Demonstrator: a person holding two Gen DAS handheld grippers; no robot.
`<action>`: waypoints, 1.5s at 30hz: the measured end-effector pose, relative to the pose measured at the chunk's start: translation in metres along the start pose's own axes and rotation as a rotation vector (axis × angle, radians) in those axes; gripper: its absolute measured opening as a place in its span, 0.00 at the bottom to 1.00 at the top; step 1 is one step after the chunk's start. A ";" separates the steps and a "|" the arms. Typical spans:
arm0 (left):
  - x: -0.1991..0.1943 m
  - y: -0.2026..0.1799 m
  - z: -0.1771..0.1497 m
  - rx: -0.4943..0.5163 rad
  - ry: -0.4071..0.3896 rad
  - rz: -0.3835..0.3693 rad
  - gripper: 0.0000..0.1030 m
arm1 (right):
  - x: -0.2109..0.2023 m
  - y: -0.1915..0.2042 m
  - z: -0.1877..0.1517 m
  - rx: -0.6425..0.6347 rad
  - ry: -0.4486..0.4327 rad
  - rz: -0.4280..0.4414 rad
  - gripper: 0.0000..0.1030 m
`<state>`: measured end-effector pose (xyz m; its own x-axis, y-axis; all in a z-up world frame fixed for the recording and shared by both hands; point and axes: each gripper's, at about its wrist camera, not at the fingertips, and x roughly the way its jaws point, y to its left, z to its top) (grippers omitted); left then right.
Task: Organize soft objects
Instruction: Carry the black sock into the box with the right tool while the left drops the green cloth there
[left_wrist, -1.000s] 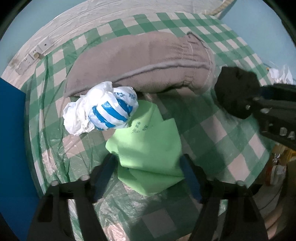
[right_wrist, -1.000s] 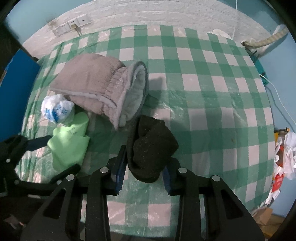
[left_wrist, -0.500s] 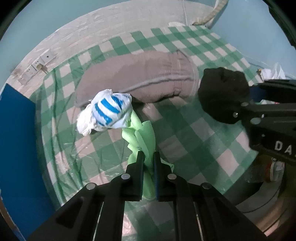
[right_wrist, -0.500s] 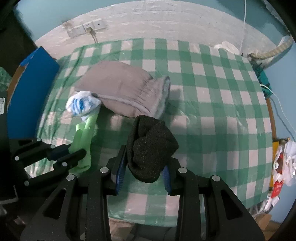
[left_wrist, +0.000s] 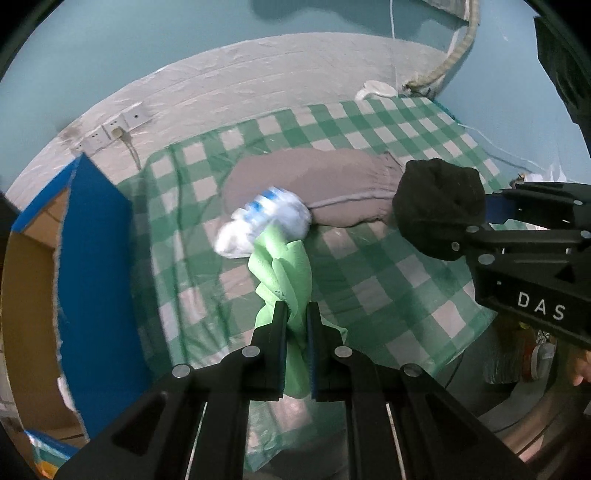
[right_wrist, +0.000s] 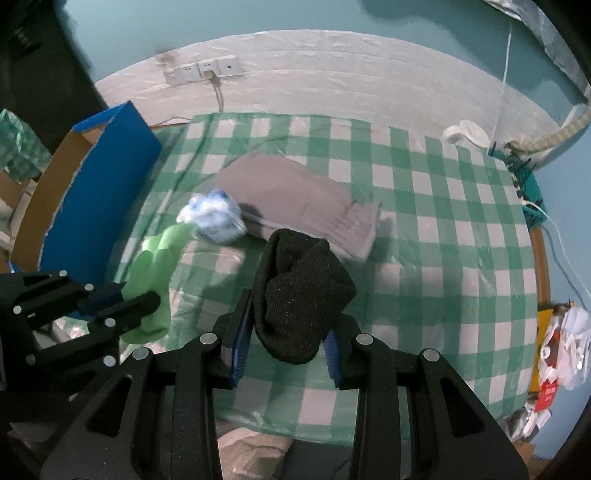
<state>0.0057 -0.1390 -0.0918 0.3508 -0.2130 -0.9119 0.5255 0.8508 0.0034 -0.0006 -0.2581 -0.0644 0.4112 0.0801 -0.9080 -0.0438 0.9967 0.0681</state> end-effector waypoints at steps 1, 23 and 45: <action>-0.003 0.002 -0.001 -0.003 -0.003 0.002 0.09 | -0.002 0.003 0.001 -0.005 -0.004 0.002 0.32; -0.060 0.074 -0.021 -0.138 -0.099 0.062 0.09 | -0.019 0.067 0.017 -0.098 -0.044 0.070 0.32; -0.094 0.150 -0.050 -0.282 -0.153 0.146 0.09 | -0.026 0.170 0.054 -0.236 -0.093 0.155 0.32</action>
<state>0.0133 0.0327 -0.0260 0.5298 -0.1302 -0.8381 0.2338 0.9723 -0.0032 0.0306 -0.0906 -0.0069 0.4641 0.2423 -0.8520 -0.3188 0.9431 0.0945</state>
